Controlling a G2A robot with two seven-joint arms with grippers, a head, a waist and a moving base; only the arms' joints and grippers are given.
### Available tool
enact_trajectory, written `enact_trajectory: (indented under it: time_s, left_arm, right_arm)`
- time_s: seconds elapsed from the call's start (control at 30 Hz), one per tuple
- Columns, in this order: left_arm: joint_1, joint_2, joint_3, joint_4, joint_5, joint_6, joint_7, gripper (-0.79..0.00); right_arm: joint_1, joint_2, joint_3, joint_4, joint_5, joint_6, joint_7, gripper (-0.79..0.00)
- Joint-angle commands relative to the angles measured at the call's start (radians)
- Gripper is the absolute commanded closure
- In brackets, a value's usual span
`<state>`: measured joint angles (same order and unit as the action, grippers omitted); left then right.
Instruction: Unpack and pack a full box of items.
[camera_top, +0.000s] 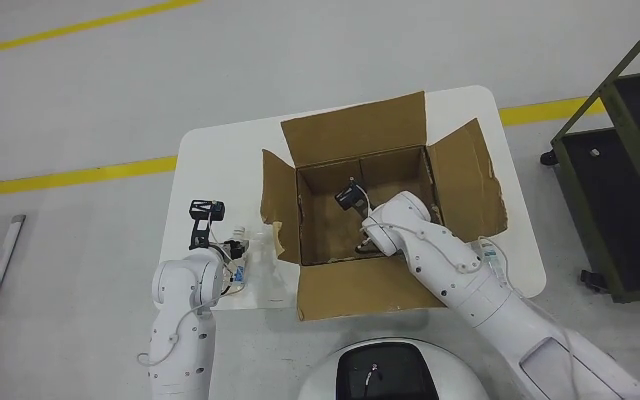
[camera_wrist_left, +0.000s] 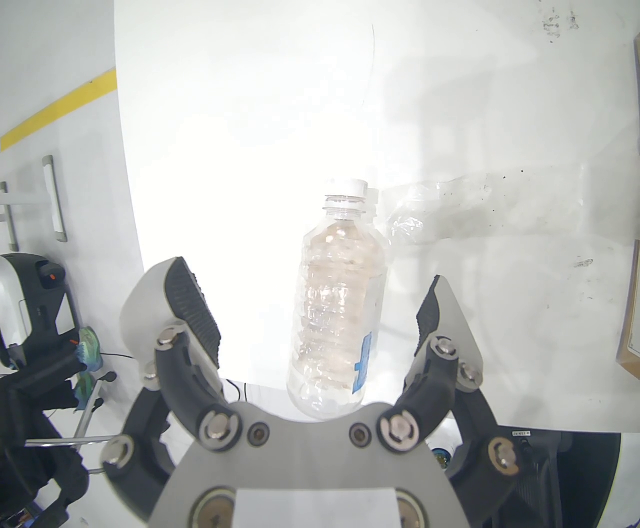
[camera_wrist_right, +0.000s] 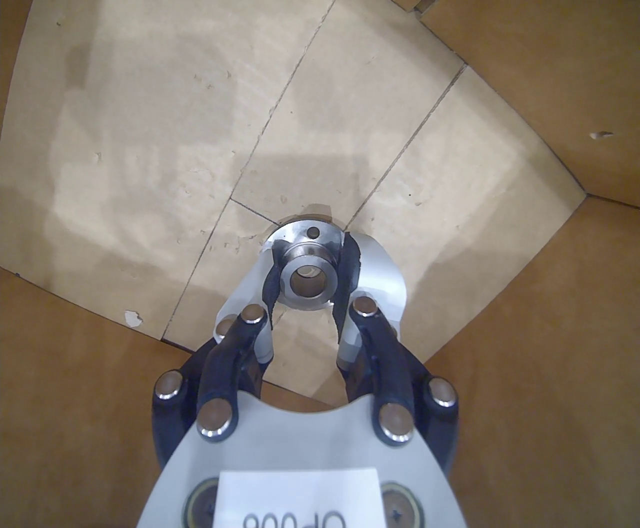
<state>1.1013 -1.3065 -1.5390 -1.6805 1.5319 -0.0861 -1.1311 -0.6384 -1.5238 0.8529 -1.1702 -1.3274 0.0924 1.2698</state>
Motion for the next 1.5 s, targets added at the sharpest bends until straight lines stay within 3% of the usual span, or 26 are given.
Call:
enact_trajectory:
  time_s: [0.0, 0.23, 0.4, 0.6, 0.73, 0.87, 1.07, 1.47]
  left_arm:
    - [0.000, 0.000, 0.000, 0.000, 0.000, 0.000, 0.000, -0.785]
    - [0.000, 0.000, 0.000, 0.000, 0.000, 0.000, 0.000, -0.785]
    - [0.000, 0.000, 0.000, 0.000, 0.000, 0.000, 0.000, -0.785]
    - [0.000, 0.000, 0.000, 0.000, 0.000, 0.000, 0.000, -0.785]
    - [0.000, 0.000, 0.000, 0.000, 0.000, 0.000, 0.000, -0.785]
    - [0.000, 0.000, 0.000, 0.000, 0.000, 0.000, 0.000, -0.785]
    - [0.000, 0.000, 0.000, 0.000, 0.000, 0.000, 0.000, -0.785]
    - [0.000, 0.000, 0.000, 0.000, 0.000, 0.000, 0.000, -0.785]
  right_arm:
    - [-0.001, -0.001, 0.001, 0.002, -0.004, 0.000, -0.001, -0.015]
    - [-0.011, -0.002, 0.033, -0.040, -0.006, 0.020, -0.034, 0.000]
    - [-0.065, 0.015, 0.138, -0.212, 0.042, 0.040, -0.095, 0.000]
    - [-0.249, 0.048, 0.371, -0.524, 0.241, -0.012, -0.273, 0.000]
    - [-0.372, 0.057, 0.510, -0.639, 0.507, -0.085, -0.395, 0.000]
    - [-0.449, 0.061, 0.600, -0.649, 0.741, -0.172, -0.494, 0.000]
    - [-0.493, 0.067, 0.650, -0.596, 0.935, -0.247, -0.556, 0.000]
    - [-0.494, 0.068, 0.650, -0.575, 0.965, -0.252, -0.564, 0.000]
